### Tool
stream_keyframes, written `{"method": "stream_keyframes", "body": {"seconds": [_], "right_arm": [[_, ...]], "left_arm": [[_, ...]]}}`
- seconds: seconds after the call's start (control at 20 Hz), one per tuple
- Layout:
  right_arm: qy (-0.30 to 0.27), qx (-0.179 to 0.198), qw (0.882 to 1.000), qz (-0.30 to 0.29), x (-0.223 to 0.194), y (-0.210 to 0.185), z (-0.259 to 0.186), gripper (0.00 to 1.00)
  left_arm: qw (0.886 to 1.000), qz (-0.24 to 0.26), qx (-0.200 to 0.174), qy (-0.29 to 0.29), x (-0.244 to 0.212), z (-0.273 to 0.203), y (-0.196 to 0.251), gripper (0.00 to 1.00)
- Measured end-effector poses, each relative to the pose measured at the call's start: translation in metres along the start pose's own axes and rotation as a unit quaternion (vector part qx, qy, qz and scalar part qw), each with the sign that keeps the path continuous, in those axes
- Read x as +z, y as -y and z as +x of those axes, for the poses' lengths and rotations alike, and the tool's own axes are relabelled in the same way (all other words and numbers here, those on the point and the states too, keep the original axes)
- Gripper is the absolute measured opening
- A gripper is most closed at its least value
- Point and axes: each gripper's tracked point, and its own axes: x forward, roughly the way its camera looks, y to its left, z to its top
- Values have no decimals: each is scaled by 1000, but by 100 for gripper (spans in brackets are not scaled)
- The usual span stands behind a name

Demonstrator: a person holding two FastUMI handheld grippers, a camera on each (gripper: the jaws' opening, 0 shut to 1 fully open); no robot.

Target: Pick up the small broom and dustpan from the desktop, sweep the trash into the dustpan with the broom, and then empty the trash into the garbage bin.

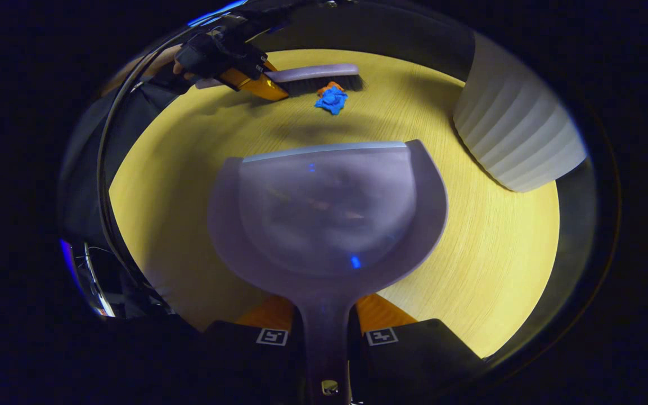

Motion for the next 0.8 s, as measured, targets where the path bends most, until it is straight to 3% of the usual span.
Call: {"method": "stream_keyframes", "body": {"seconds": [0.15,0.25,0.4,0.45,0.65,0.7,0.8], "right_arm": [[7,-1,1000,-4,-1,1,2,35],[14,-3,1000,-2,-1,1,1,39],[21,-5,1000,3,-7,-3,-1,35],[24,-5,1000,8,-12,-4,-3,39],[39,-17,999,13,-20,5,-2,35],[42,-18,999,10,-20,5,-2,39],[54,-25,998,4,-18,5,-3,31]], "left_arm": [[999,14,-45,-9,3,-5,44,28],[996,-2,-83,-16,0,-13,80,26],[988,-19,-146,-36,-6,-22,137,28],[987,-29,-153,-37,-7,-23,147,28],[986,-80,-143,-8,-16,-38,170,28],[986,-94,-137,5,-17,-47,174,27],[984,-123,-125,34,-18,-64,182,27]]}}
